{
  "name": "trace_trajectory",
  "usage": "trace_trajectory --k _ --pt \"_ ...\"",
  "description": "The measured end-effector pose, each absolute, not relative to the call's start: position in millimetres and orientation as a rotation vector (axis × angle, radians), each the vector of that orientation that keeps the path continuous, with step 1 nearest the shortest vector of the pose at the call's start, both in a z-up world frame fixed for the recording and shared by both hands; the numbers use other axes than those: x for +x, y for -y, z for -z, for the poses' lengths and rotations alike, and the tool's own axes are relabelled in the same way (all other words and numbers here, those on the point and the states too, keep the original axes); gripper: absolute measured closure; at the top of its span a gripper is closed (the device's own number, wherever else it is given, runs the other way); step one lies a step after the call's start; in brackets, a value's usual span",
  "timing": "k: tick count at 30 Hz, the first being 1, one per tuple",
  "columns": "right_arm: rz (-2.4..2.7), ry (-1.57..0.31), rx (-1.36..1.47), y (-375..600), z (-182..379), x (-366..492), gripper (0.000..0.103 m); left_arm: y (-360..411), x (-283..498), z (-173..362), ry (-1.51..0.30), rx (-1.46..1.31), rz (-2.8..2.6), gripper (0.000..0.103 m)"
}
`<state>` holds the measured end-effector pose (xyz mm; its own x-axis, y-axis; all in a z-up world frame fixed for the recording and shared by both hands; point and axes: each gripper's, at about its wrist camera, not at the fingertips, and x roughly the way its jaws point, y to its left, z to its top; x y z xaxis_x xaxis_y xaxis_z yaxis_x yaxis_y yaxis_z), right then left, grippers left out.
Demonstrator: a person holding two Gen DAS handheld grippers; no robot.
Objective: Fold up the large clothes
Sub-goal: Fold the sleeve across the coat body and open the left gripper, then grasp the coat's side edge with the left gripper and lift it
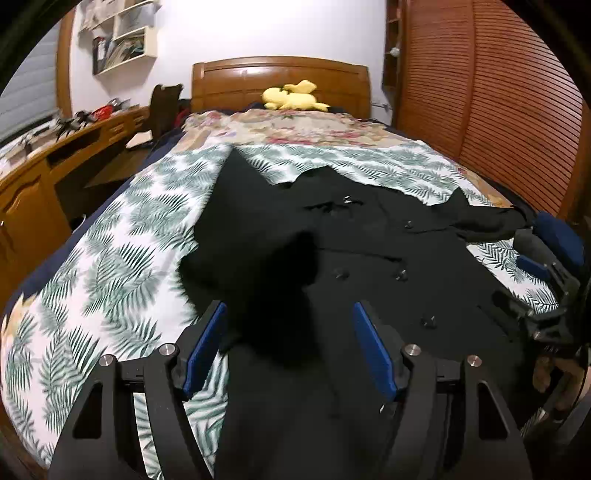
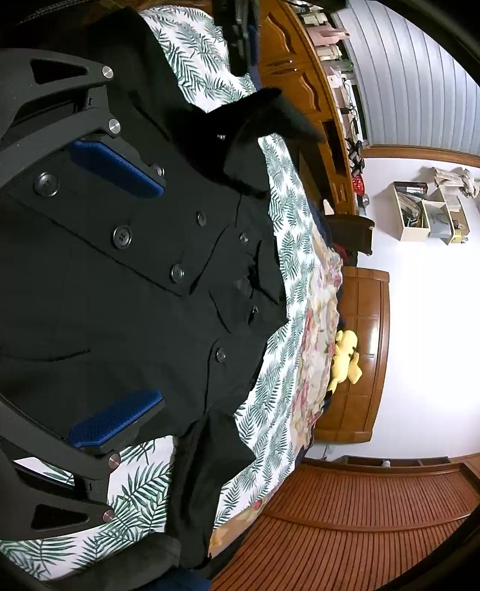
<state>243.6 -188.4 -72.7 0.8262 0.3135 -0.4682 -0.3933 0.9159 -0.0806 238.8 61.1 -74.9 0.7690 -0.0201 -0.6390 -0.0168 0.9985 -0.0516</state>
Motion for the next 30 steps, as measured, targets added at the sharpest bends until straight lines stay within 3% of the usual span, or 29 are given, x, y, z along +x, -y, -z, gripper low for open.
trace_trajectory --k 18,30 --pt "-0.402 -0.493 -0.209 198.6 74.1 243.8 0.0 -97.0 290.3 130.2 -0.869 -0.066 -0.077 0.032" --pt "-0.4 -0.518 -0.235 202.1 73.3 244.6 0.0 -128.6 323.0 167.2 -1.0 -0.217 -0.143 0.032"
